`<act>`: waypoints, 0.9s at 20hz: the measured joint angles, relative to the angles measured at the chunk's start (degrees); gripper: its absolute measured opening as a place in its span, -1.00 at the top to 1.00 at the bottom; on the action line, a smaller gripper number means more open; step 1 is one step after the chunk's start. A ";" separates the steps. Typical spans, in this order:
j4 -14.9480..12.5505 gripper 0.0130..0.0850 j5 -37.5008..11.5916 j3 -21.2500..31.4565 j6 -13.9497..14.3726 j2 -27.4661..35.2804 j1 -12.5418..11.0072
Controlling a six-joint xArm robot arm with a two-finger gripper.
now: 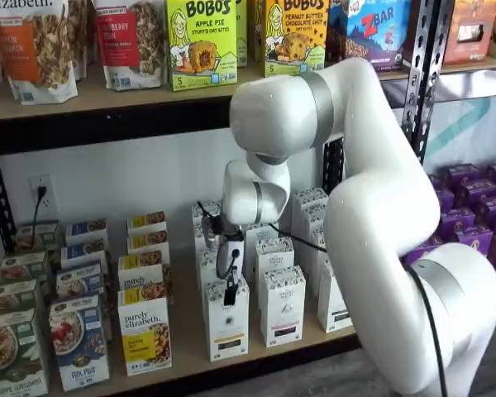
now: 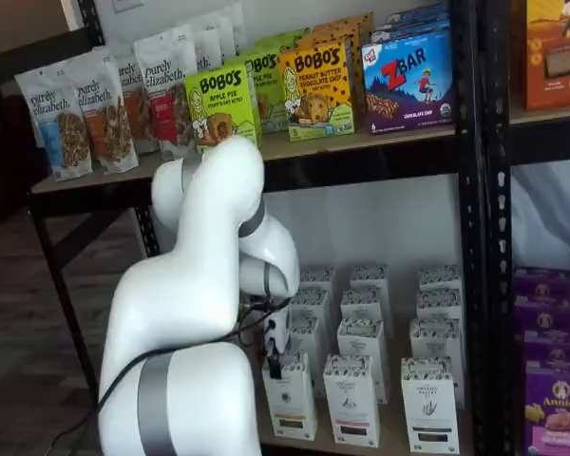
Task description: Pick up the white box with a yellow strip in the middle, on the bottom shelf, the fourth box from the left
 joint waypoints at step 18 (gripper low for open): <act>-5.04 -1.00 -0.14 -4.75 4.42 5.12 0.09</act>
